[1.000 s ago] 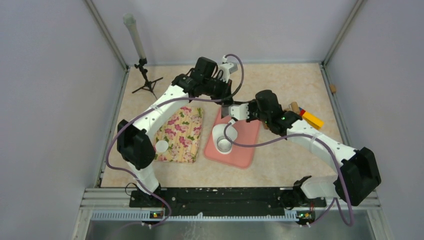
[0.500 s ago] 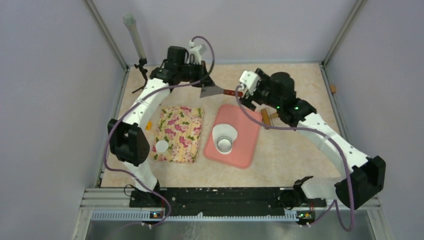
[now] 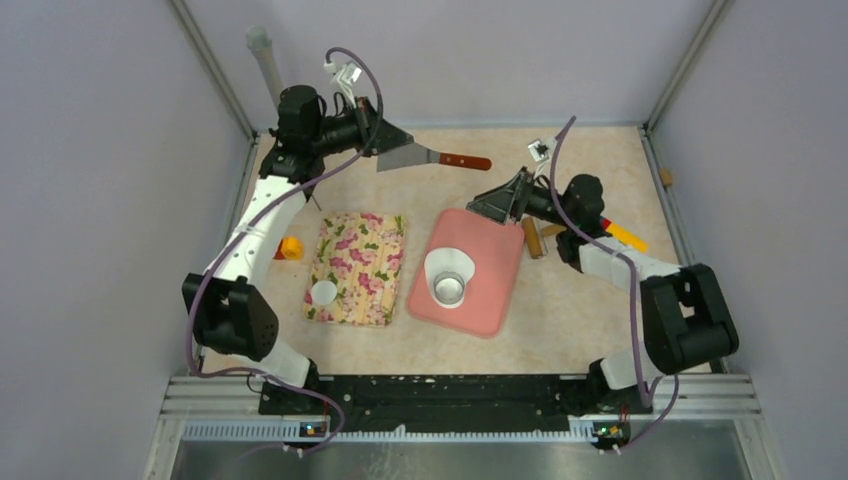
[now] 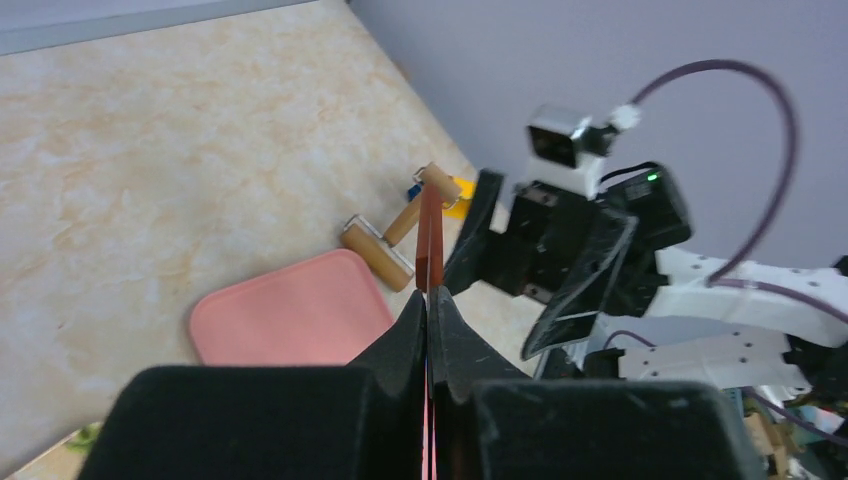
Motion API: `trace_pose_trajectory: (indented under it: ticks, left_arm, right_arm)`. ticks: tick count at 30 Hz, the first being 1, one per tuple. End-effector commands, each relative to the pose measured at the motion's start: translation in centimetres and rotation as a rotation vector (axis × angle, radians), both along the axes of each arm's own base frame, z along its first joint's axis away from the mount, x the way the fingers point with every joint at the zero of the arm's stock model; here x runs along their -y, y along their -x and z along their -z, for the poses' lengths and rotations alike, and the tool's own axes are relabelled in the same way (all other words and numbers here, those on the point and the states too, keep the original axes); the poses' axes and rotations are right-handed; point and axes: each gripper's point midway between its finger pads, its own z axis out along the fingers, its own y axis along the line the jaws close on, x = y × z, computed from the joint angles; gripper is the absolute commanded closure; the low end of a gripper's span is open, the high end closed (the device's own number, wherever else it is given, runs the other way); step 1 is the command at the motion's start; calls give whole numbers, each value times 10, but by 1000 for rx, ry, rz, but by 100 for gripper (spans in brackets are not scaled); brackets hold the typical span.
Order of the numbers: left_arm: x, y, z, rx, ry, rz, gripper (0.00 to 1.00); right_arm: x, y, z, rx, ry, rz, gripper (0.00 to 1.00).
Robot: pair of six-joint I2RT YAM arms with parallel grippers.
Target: Roll out the dumpling wrappers from the dough
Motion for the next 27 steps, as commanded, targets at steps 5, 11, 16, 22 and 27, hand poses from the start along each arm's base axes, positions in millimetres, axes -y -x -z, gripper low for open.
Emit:
trace_pose_trajectory:
  ticks: [5,11,16,22,27]
  left_arm:
    - [9,22,-41,40,186,95,100]
    - [12,20,-26,2,211,103,100]
    - [15,24,-10,-21,203,109,100]
    - [25,30,22,-69,157,118,100]
    - [32,30,45,-103,120,119,100]
  right_arm:
    - [-20,22,-42,-14,-284,-117,20]
    - [-26,14,-62,5,-431,-157,17]
    - [-26,3,-73,37,-454,-140,15]
    - [-16,-15,-81,76,-434,-80,25]
    - [-11,-23,-84,86,-411,-69,47]
